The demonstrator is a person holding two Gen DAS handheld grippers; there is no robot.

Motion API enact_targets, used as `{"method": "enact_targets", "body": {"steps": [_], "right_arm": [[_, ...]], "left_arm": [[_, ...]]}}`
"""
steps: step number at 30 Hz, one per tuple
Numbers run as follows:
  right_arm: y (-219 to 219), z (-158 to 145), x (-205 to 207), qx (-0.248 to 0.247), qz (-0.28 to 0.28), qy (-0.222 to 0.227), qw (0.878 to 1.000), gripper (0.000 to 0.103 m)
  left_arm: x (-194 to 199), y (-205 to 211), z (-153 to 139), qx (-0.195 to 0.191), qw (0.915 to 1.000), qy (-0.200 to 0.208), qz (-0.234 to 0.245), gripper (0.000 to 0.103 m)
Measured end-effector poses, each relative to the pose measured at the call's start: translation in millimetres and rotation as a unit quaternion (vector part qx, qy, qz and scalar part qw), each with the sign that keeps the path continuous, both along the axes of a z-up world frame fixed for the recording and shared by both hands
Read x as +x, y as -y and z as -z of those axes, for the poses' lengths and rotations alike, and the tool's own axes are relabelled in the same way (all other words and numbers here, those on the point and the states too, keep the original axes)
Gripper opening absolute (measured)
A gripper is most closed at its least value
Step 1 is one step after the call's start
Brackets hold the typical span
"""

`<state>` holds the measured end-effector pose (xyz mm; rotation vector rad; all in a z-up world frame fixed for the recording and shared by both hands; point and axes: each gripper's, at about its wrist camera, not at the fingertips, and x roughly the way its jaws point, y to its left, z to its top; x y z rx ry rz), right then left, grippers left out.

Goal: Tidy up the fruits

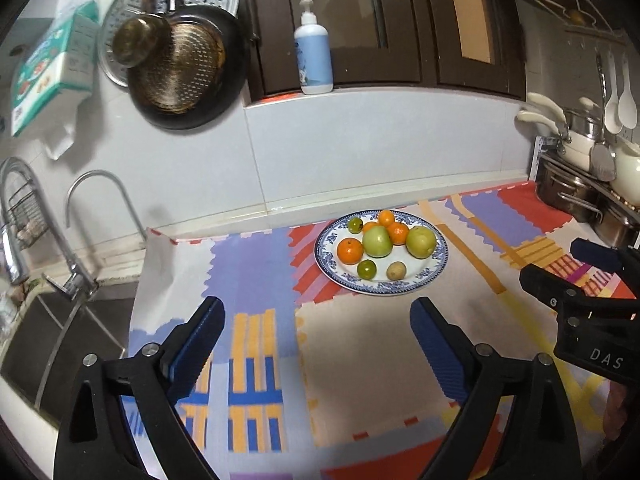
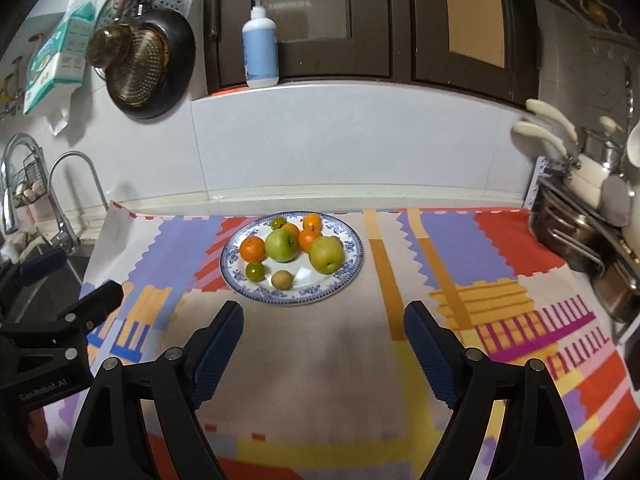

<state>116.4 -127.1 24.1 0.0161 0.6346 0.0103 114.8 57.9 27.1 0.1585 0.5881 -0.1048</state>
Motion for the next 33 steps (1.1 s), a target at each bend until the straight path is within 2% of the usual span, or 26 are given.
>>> {"method": "enact_targets", "body": {"steps": [8,18,21,33], "right_arm": [[11.1,-11.3,-52.3,0.008,-0.023,0.009,1.0,0.083],[18.1,-22.0,-105.3,0.01,-0.038,0.023,0.999,0.083],[20.4,-24.5,-118.3,0.014,-0.039,0.027,0.999,0.086],[21.7,-34.6,-146.0,0.014,-0.051,0.04,0.998,0.086]], "left_arm": [[-57.9,8.7,-10.9,-0.012,0.9998,0.017,-0.008,0.103],[-113.5,15.2,-19.4,-0.017,0.9995,0.024,-0.013,0.103],[-124.7,16.0,-22.0,-0.016,0.9994,0.028,-0.014,0.103],[-151.0,18.6,-31.5,-0.018,0.9988,0.045,-0.014,0.103]]}}
